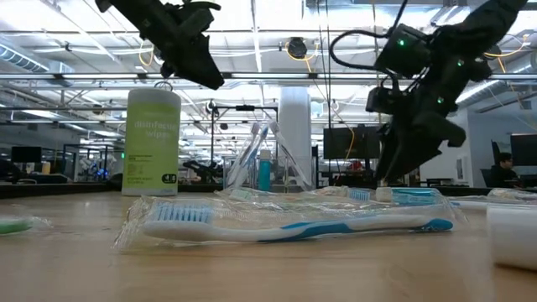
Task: Pick & Place toothbrushing station
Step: Put the top mouthwash into the transparent organizer
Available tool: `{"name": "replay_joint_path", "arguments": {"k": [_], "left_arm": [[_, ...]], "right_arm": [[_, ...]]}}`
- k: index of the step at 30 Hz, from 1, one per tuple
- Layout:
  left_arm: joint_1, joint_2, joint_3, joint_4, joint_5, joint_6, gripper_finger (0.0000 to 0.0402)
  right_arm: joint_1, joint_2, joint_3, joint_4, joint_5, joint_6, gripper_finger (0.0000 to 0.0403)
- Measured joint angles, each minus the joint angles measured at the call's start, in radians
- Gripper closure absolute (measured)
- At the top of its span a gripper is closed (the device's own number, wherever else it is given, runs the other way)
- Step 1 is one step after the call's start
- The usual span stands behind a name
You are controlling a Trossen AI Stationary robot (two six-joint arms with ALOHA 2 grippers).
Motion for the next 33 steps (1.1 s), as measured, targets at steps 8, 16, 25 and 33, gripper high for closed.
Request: {"name": "replay_joint_path", "arguments": {"k": [8, 16, 25, 33], "left_arm": [[0.003, 0.000, 0.000, 0.044, -0.001, 0.001, 0.0282], [0.004, 0.000, 0.000, 0.087, -0.002, 0.003, 0.0282], [0.004, 0.000, 0.000, 0.083, -0.002, 0.003, 0.0282], [0.004, 0.000, 0.000, 0.083, -0.002, 0.003, 0.0282]], "right_arm": [[-0.064, 0.027, -0.042, 0.074, -0.004, 0.070, 0.0193], [-0.108, 0.112, -0.040, 0.074, -0.064, 0.074, 0.0193], [-0.112, 0.127, -0.038, 0.061, -0.083, 0.073, 0.0222], [-0.139, 0.128, -0.039, 0.055, -0.087, 0.115, 0.0283]]}}
